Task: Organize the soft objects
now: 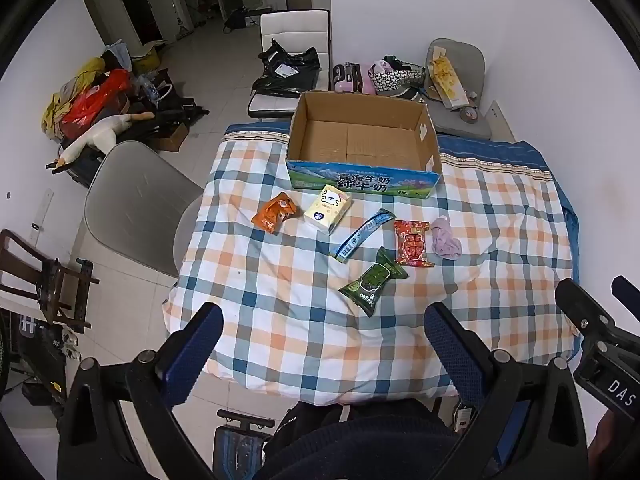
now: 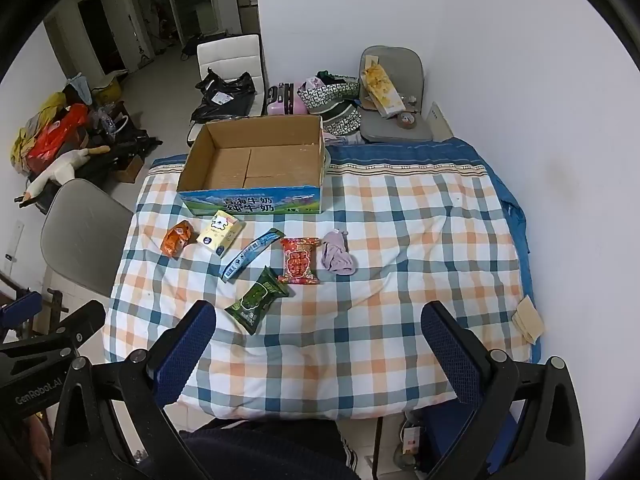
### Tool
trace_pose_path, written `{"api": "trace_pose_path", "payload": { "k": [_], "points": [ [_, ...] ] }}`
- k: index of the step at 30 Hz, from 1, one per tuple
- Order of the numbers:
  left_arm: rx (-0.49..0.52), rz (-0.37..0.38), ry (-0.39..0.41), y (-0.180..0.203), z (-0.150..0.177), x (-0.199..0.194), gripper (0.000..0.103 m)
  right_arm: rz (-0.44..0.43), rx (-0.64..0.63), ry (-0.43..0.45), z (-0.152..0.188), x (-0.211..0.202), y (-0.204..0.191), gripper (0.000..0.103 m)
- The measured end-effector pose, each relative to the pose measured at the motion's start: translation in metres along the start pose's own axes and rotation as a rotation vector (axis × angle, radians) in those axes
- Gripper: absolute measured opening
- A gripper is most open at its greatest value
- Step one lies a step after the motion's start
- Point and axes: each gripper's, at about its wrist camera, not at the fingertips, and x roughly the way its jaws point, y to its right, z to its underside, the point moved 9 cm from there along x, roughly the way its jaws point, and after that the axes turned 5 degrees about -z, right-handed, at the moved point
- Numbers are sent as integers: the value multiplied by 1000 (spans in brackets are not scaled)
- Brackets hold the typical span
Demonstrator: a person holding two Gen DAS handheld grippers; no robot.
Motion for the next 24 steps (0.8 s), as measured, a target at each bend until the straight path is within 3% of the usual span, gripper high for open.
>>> {"api": "trace_pose_path", "payload": {
  "k": [24],
  "points": [
    [-24, 3, 23, -12, -13, -11, 103, 5, -6, 36, -12, -13, -6, 103]
  ]
}}
